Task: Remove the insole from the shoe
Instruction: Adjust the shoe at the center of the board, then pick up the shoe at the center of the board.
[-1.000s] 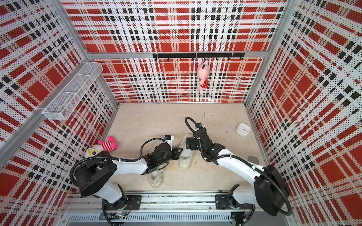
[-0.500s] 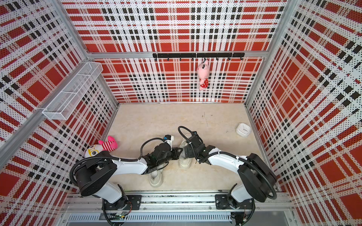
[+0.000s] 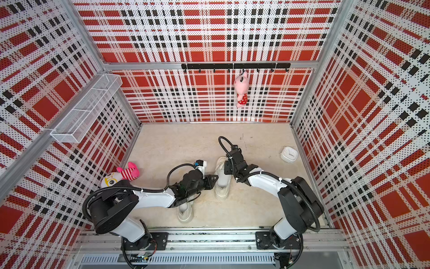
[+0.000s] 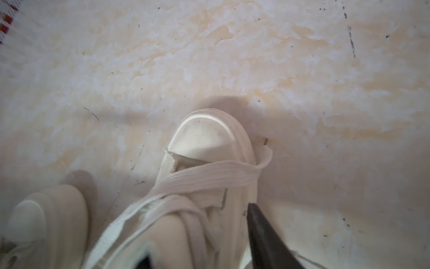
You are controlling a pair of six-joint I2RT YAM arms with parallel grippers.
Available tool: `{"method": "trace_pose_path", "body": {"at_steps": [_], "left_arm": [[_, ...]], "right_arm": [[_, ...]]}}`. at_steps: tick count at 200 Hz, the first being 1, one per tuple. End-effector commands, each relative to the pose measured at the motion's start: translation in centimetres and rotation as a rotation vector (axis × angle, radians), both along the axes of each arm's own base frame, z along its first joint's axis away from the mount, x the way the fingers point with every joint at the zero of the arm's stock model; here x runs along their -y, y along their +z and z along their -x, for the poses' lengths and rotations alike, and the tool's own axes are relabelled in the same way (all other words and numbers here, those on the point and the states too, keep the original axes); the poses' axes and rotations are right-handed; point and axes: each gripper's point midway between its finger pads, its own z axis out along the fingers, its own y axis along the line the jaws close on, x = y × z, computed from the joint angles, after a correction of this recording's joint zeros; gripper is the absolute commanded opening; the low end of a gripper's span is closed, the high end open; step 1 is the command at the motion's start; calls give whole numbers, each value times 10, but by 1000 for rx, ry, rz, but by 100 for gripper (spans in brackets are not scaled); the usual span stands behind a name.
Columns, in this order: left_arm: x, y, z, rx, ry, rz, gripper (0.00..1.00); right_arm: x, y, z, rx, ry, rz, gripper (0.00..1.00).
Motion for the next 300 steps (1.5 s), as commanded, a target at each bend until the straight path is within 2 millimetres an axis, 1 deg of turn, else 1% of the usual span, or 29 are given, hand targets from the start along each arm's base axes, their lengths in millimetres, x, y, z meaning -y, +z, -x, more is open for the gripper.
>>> {"method": "trace_pose_path", "body": {"at_steps": [1,17,24,28,38,40,42,43,44,48,61,73,86,100,121,141,153,166,209,227,242,262,276,300], "left_arm": [[9,30,-1,61,-34,72,35],[5,39,-1,101,-36,74,47],[1,45,-2,120,-31,76,53],[-1,49,-2,131,-26,78,62],[-11,57,-4,155,-9,87,79],[-13,59,-5,160,-3,90,85],[-15,59,-6,161,2,89,96],[-16,60,-6,162,5,89,99],[-18,61,-7,166,7,91,100],[-23,64,-9,172,18,94,98],[-38,71,-17,186,51,107,98],[-50,72,-26,183,71,115,98],[-59,72,-37,178,85,122,98],[-63,71,-48,171,94,128,98],[-54,74,-59,167,29,155,98],[-36,78,-64,165,-56,200,100],[-23,78,-65,158,-111,215,98],[-16,73,-69,150,-141,222,96],[-9,49,-91,115,-177,234,89],[-4,42,-94,107,-204,246,85],[1,42,-94,109,-229,268,84],[-1,40,-97,108,-231,288,85],[0,46,-96,124,-246,325,85],[4,49,-98,134,-269,347,80]], "right_arm": [[2,7,-4,39,-8,-36,28],[5,13,0,50,1,-31,14],[7,18,1,68,28,-2,8],[8,20,2,73,34,7,5],[9,27,3,85,46,15,0],[9,29,3,87,50,17,0],[10,30,4,88,53,18,0],[10,31,4,89,55,17,0],[10,31,4,90,57,18,0],[10,33,5,93,64,20,0],[8,41,8,105,89,14,0],[4,50,12,128,125,-9,0],[-4,61,16,172,183,-39,0],[-9,71,19,222,236,-52,0],[-16,81,25,273,315,-54,0],[-25,85,30,303,380,-79,0],[-31,87,32,317,413,-98,0],[-36,90,34,334,442,-114,0],[-43,91,36,345,472,-121,0],[-45,91,38,344,482,-121,0],[-47,91,39,347,490,-120,0],[-46,91,40,347,490,-115,0],[-47,90,41,350,498,-121,0],[-48,88,43,343,512,-120,0]]}}
